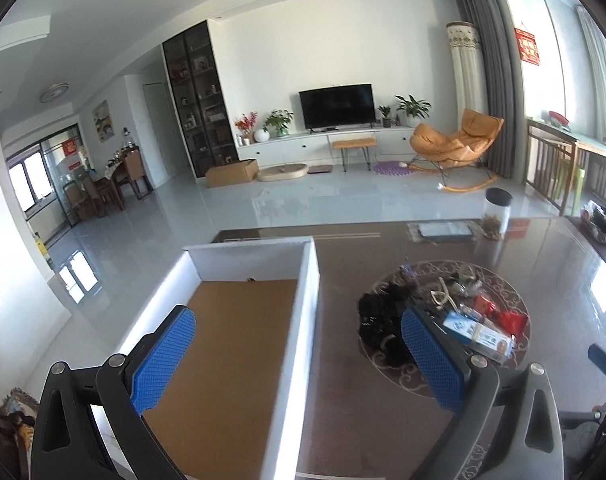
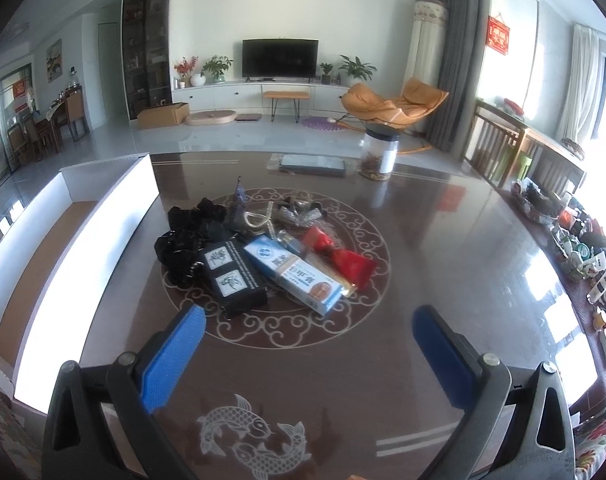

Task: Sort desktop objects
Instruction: 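Move the left tool over the pile toward the black soap box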

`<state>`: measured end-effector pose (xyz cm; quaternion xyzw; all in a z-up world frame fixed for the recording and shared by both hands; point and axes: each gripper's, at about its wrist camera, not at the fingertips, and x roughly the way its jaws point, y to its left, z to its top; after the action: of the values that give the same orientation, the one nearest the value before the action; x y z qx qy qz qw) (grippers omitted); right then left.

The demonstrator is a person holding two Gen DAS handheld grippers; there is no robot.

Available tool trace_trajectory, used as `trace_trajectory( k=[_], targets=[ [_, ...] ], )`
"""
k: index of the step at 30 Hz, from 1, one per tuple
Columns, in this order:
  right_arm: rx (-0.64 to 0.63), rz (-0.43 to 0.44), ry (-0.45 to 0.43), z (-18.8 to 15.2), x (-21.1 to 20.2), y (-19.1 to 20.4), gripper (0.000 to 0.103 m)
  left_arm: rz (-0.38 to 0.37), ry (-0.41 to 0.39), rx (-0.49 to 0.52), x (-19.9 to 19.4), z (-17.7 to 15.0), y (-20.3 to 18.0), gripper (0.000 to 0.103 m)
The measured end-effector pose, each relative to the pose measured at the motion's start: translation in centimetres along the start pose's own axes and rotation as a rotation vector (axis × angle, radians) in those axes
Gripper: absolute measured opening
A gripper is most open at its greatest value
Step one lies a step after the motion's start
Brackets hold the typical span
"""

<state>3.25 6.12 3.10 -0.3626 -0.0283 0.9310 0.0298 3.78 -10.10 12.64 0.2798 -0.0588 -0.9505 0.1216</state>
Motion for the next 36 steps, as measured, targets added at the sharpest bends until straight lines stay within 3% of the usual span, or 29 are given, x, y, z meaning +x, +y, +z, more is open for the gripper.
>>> trace_trajectory(
  k=[7,11,13,16,23,27,36],
  targets=[
    [0.006,0.011,0.007,0.1,0.8,0.5,0.103,0.027,-0.017,-0.001,-0.5,1.1,1.6,0.103],
    [0.055,-0.023,-0.062,-0.2,0.0,-1.6,0.103,-0.054,0.038,0.012,-0.6,0.0,1.3,0.103],
    [0.077,-0.058,-0.052,-1.1,0.5,-3.4,0.103,-0.146,0.103,0.033,-0.5,-1.6,0.4,0.103],
    [0.048,-0.081,0.064,-3.6,2.6,-5.2,0.103,-0.273,0.215,0.082,-0.3,-5.0,-2.0,0.103],
    [0.008,-0.059,0.220,-10.0,5.4,-8.6,0.103,-0.408,0.486,0.086,3.4,-14.4,-8.3,0.103],
    [-0.037,-0.059,0.263,-11.2,7.3,-10.4,0.103,-0.381,0.551,0.113,6.1,-17.3,-12.3,0.103],
    [-0.060,0.031,0.291,-11.8,11.7,-12.9,0.103,-0.327,0.661,0.142,12.3,-18.4,-18.4,0.103]
  ],
)
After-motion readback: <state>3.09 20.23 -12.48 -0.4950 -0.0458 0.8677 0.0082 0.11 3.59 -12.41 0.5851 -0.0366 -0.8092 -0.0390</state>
